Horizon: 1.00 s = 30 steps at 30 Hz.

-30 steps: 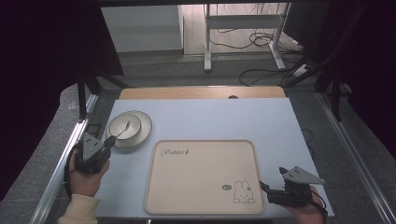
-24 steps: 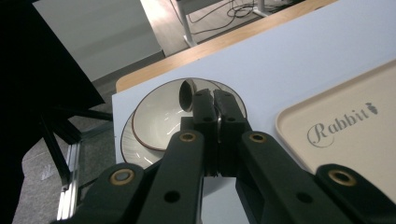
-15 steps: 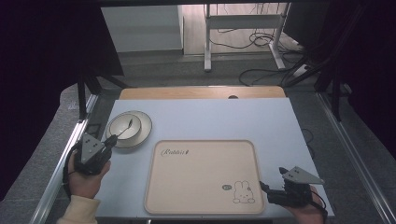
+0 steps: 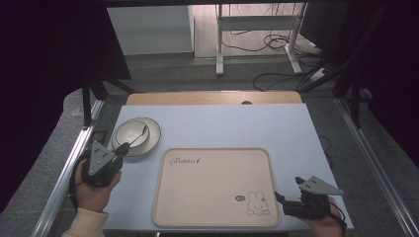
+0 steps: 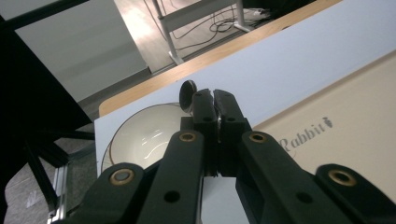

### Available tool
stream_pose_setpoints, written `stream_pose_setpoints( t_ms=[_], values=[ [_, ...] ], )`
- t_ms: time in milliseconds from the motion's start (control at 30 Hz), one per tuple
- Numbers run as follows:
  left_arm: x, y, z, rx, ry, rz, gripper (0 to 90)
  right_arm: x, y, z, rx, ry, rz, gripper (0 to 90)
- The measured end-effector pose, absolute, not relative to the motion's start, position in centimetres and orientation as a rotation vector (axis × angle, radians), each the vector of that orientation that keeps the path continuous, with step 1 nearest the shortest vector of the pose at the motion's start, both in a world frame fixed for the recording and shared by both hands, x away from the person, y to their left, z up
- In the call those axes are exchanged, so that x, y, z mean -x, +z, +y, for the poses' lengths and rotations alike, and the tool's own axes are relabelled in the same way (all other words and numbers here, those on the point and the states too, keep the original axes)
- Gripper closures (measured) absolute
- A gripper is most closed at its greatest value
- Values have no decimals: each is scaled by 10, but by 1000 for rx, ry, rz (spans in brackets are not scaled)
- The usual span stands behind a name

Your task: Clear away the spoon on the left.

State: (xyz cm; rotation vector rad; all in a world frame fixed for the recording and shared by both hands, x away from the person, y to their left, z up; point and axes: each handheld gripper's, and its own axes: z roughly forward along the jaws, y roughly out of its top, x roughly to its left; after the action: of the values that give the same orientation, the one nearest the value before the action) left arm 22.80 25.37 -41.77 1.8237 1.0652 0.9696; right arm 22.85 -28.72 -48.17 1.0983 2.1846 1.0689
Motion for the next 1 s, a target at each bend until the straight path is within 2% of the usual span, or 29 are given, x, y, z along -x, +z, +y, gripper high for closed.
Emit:
stream_pose_setpoints(
  t_ms=[1000],
  values=[
    [-227, -421, 223, -1896, 921, 969, 895, -228, -482, -287, -1091, 1064, 2186, 142]
  ],
)
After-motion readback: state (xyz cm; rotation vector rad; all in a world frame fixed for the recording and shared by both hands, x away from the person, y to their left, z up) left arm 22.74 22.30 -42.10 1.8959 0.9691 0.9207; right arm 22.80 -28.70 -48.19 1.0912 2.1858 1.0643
